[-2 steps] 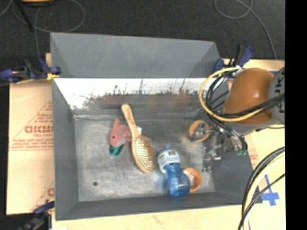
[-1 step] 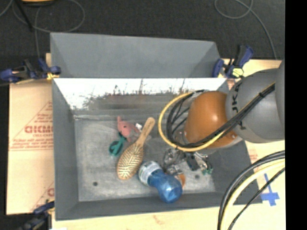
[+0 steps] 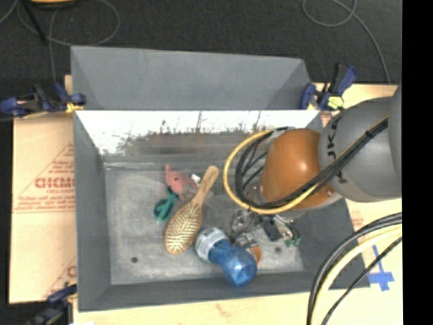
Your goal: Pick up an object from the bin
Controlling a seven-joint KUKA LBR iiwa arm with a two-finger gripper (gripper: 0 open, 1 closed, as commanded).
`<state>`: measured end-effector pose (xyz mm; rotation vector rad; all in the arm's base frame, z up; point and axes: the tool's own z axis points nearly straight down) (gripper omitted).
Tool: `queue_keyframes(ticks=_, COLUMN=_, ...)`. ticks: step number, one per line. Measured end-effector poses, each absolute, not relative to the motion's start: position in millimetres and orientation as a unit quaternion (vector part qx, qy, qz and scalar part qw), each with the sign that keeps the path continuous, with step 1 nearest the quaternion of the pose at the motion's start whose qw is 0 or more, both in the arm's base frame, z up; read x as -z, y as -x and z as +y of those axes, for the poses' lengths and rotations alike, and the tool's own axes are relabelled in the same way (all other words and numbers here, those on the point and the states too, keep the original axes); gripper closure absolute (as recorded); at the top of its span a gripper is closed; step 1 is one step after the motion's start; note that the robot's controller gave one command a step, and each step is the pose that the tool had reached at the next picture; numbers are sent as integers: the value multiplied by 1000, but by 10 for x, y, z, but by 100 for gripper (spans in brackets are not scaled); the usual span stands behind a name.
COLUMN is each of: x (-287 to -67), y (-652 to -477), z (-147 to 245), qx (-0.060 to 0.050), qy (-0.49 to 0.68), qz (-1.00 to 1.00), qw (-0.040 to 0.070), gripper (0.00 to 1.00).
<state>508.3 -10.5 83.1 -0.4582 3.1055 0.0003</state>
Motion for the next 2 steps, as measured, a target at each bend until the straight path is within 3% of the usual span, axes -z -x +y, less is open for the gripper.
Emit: queue_keyframes(ticks=2, x=-1935, y=-5098, z=-133, qx=1, qy=137, qz=991, qw=1, gripper=100)
